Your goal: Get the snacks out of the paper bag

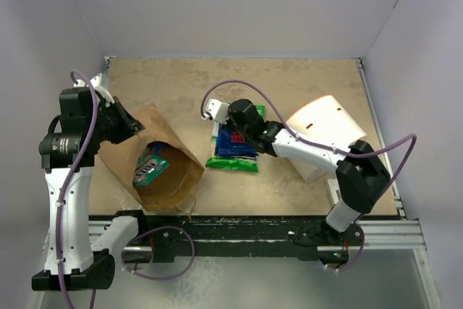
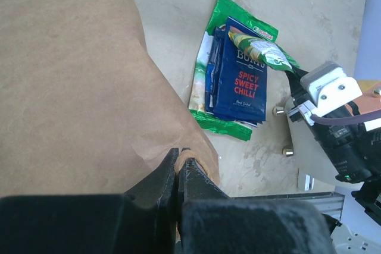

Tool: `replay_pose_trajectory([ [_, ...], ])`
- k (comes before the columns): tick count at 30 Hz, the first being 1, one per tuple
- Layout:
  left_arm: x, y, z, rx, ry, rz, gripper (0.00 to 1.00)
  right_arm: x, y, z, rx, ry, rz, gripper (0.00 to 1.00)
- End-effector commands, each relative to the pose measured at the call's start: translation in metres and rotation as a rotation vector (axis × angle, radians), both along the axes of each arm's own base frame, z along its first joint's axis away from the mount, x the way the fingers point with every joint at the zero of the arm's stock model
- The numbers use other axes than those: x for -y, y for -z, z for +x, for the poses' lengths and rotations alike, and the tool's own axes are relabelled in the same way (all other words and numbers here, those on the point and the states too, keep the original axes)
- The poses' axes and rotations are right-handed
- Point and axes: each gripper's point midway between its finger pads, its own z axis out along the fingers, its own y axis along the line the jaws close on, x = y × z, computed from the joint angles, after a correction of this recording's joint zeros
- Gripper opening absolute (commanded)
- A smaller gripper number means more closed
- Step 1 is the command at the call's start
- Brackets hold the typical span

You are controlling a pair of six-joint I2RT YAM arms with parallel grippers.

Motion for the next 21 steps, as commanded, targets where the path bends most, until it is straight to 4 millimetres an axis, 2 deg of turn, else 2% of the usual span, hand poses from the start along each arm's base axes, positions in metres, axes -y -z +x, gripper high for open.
replay_pose_trajectory([
  [1,0.002,-0.013,0.007,0.05,0.025,0.008,0.0,-0.003,-0.017,0.009,0.056,0.036,0.05,0.0],
  [6,0.001,-0.014,0.011,0.051,0.027,0.014,0.0,-0.001,0.005,0.0,-0.016,0.035,0.033,0.0],
  [12,0.002,-0.007,0.012,0.034,0.029,0.01,0.0,-0.005,0.022,-0.019,-0.106,-0.014,0.073,0.0],
  [21,0.005,-0.003,0.019,0.028,0.029,-0.019,0.0,-0.003,0.055,-0.038,-0.204,-0.04,0.068,0.08],
])
